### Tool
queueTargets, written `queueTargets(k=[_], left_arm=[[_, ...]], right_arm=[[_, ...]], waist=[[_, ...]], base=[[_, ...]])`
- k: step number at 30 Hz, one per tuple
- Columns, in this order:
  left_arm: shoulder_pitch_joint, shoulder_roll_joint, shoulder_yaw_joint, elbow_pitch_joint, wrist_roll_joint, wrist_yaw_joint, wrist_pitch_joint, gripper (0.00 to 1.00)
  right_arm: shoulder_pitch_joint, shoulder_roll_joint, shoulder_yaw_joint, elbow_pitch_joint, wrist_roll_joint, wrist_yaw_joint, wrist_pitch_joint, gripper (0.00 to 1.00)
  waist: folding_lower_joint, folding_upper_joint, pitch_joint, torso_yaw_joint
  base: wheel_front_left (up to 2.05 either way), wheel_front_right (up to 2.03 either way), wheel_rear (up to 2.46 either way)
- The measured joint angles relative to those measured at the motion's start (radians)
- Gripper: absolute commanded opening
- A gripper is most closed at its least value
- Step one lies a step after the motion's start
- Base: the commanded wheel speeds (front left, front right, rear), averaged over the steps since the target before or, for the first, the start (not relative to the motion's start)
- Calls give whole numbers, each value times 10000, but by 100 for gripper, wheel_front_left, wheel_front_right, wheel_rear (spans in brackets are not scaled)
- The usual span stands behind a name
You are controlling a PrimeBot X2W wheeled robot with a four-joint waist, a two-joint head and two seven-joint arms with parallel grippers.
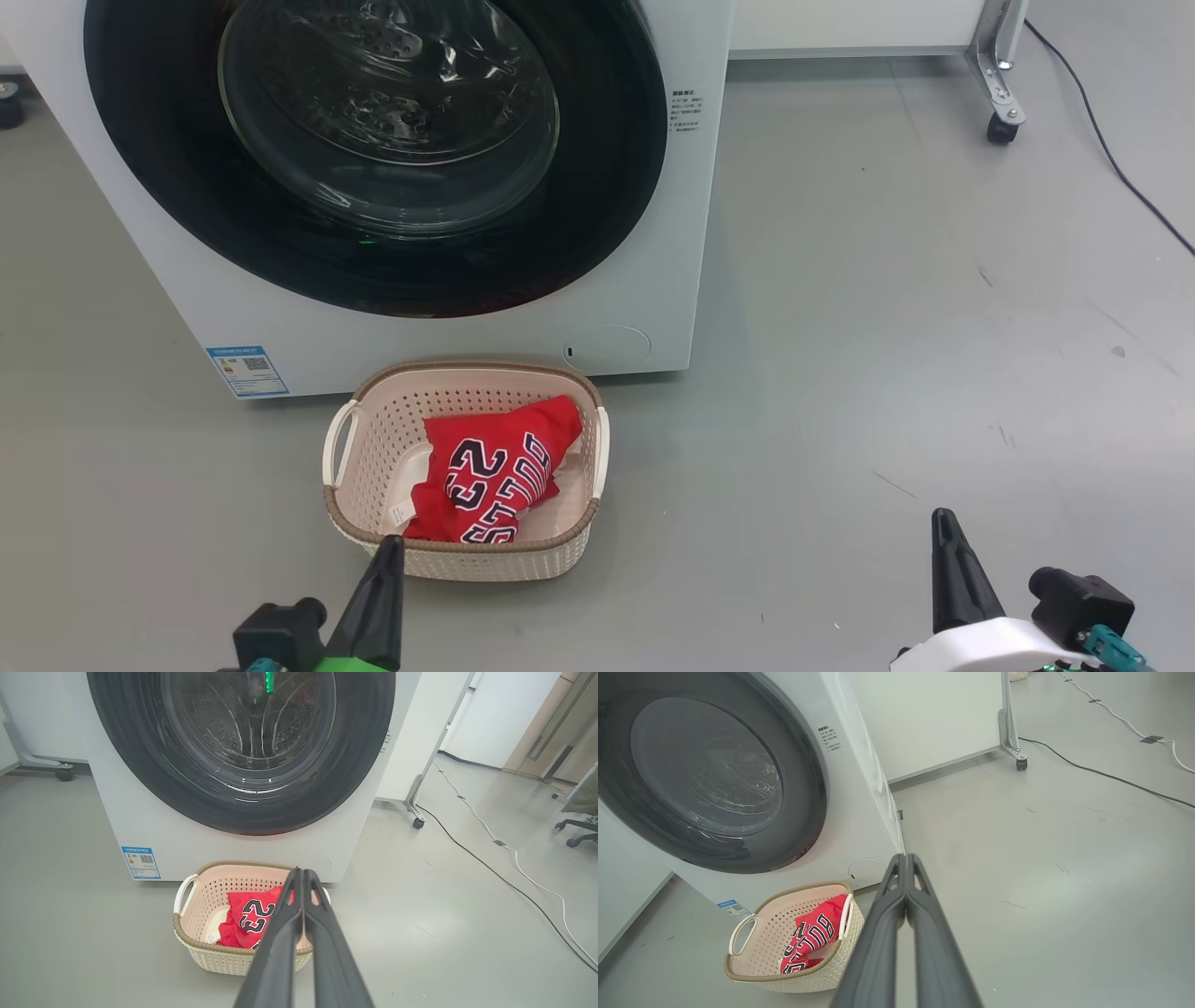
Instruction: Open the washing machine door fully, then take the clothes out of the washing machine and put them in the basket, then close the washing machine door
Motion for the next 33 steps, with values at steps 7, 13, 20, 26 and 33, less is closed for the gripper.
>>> queueTargets(k=[7, 13, 20, 26, 33], left_arm=[[-3, -12, 314, -23, -961, -88, 259, 0], [-14, -17, 587, -29, -1927, -176, 456, 0], [-38, 0, 832, -27, -2817, -213, 717, 0], [-63, 23, 1012, -15, -3672, -278, 926, 0], [-197, 77, 1267, 23, -4564, -395, 1095, 0]], right_arm=[[-42, 2, -224, -2, 989, 67, 203, 0], [-93, -29, -391, 4, 1931, 77, 458, 0], [-278, -109, -564, 36, 2855, 163, 644, 0], [-361, -159, -690, 100, 3655, 205, 863, 0], [-555, -240, -857, 167, 4604, 280, 1068, 0]], waist=[[0, 0, 4, -37], [0, 0, 7, -74], [0, 0, 10, -110], [0, 0, 11, -142], [0, 0, 11, -178]], base=[[0, 0, 0], [0, 0, 0], [0, 0, 0], [0, 0, 0], [0, 0, 0]])
